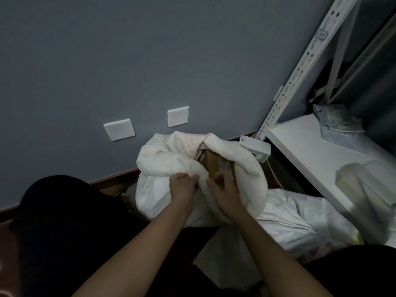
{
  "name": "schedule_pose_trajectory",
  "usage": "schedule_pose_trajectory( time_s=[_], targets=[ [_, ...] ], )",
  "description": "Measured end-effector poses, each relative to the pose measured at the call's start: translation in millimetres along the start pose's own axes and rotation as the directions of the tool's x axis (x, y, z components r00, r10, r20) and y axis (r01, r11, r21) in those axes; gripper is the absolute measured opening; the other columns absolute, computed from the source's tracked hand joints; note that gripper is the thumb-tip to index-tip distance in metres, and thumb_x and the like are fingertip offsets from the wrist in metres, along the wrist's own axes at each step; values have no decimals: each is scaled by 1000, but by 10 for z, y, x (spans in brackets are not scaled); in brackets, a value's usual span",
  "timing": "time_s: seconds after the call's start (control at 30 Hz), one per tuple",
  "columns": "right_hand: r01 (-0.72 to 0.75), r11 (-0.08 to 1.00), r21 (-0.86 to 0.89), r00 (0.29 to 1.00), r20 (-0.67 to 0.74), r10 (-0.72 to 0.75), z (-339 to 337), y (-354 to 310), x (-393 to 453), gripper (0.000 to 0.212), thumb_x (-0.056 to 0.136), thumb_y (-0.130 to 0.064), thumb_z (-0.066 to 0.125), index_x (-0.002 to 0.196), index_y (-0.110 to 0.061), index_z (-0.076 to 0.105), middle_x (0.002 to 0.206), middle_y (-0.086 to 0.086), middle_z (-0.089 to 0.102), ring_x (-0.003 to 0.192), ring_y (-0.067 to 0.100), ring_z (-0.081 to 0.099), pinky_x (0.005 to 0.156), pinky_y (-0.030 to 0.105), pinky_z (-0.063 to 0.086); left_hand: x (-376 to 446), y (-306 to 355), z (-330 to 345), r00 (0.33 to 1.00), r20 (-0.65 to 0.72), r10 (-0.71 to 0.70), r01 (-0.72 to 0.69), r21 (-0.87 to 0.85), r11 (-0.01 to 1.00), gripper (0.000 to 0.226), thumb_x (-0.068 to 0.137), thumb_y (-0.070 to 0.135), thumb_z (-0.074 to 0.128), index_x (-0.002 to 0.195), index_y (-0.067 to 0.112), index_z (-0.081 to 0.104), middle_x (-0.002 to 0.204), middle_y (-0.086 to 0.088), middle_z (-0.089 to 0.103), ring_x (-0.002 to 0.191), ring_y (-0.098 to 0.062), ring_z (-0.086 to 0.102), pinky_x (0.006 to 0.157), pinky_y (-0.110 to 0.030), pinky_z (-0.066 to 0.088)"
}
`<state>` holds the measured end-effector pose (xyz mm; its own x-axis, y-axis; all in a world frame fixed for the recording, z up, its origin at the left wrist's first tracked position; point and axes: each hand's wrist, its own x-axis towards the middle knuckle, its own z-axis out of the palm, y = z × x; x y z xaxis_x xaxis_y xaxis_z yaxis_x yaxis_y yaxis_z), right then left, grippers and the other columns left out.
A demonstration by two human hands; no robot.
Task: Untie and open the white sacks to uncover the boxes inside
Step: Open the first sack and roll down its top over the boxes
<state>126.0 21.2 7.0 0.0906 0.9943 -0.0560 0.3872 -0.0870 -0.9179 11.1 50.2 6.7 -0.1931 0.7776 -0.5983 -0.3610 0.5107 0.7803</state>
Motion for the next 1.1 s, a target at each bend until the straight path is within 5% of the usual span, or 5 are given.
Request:
schedule_pose_trajectory(
  time_s=[0.33, 0.57, 0.7, 0.9, 1.1],
  targets=[
    [-29, 999, 36, 996, -88, 32, 272, 64, 88, 12, 81, -15, 73, 89, -10, 66, 83, -4, 65, 73, -4, 57, 65, 8, 42, -45, 40, -325, 981, 86, -175, 192, -285, 939, 16, 97, 11, 52, 103, -3, 55, 95, -16, 60, 86, -23, 61, 65, -27, 55],
    [358, 819, -448, 934, 179, -310, 335, 89, -35, 16, 78, -9, 65, 94, -10, 64, 95, 2, 48, 79, 10, 45, 64, 21, 35, 29, 171, -219, 999, 21, -43, 44, -79, 996, 26, 94, -2, 47, 117, -1, 60, 103, -19, 64, 92, -31, 62, 79, -37, 53],
    [113, 975, -191, 982, 174, -80, 299, -83, 29, 16, 85, -34, 70, 84, -24, 57, 99, -9, 44, 87, 2, 48, 73, 9, 38, 61, 145, -362, 992, 101, -70, 80, -91, 993, 21, 92, 1, 56, 113, 0, 59, 90, -13, 65, 75, -22, 64, 59, -28, 54],
    [-50, 993, 105, 999, -15, 52, 454, -267, 26, 32, 80, -25, 77, 102, -21, 54, 91, -17, 58, 79, -9, 56, 64, 4, 43, 34, 212, -480, 986, 135, -94, 89, 43, 995, 13, 88, 6, 64, 97, 6, 54, 72, -8, 59, 48, -6, 60, 42, -17, 47],
    [332, 889, -316, 924, -81, -374, 620, -81, 18, 15, 79, -5, 66, 93, -8, 68, 92, -2, 53, 78, -2, 48, 69, 8, 35, 91, 410, -538, 999, -19, 31, -32, -66, 997, 28, 86, 15, 69, 107, 9, 53, 92, -11, 62, 78, -20, 64, 66, -28, 58]
  ],
)
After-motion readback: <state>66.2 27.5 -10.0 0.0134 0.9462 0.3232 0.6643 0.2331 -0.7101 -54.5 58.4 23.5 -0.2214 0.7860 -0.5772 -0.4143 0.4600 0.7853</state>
